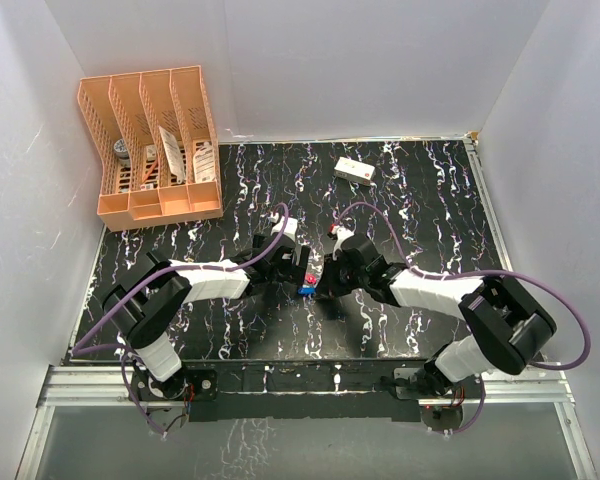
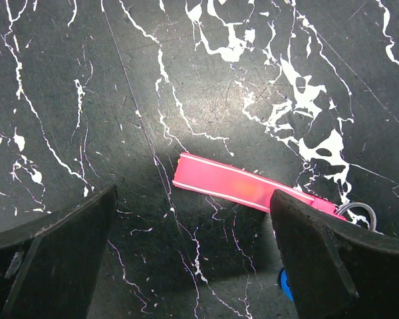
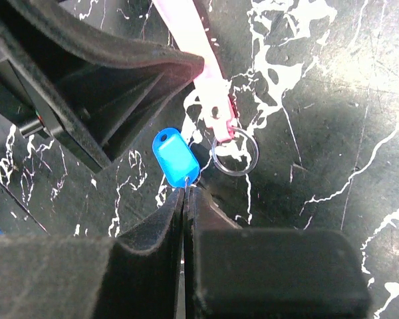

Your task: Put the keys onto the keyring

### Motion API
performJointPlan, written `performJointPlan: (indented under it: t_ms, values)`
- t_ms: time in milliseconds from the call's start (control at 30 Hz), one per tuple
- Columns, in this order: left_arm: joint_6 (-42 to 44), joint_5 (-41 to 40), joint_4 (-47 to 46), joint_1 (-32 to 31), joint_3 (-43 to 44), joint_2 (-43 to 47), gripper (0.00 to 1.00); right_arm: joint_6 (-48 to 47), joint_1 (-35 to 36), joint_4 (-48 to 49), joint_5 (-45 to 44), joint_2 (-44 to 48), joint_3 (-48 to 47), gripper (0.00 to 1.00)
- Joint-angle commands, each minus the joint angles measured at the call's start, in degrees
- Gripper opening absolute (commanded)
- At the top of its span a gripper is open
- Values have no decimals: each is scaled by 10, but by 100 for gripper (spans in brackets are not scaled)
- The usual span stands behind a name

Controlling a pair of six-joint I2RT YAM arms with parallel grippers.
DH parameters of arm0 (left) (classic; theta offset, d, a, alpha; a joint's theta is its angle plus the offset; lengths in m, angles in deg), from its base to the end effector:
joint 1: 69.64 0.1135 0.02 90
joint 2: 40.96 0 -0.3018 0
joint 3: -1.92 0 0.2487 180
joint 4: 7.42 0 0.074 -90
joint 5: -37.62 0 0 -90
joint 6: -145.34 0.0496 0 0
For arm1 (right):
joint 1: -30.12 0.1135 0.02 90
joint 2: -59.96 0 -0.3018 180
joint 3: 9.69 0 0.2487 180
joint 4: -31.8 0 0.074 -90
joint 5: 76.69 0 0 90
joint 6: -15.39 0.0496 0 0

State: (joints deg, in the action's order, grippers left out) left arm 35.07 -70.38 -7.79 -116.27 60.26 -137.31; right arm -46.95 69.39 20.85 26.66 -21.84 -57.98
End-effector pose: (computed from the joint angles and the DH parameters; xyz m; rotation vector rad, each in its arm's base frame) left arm 0.2483 -0.2405 0.1863 0.3349 2.1816 -0.3055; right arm 0.2030 0.1808 0.1893 -0.3718 2.4536 0.8157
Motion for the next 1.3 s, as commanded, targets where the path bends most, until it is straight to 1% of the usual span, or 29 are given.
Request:
performJointPlan:
  t_ms: [0, 600, 1267]
  values:
    - [-11, 14, 15, -3, -4, -22, 98, 16, 1, 28, -15, -15, -38, 0]
    - [-13, 18, 11, -3, -5, -27, 98, 51, -1, 39, -41, -36, -39, 0]
    - [-14, 17, 12, -3, -4, -27, 98, 66, -12, 40, -25, -53, -51, 0]
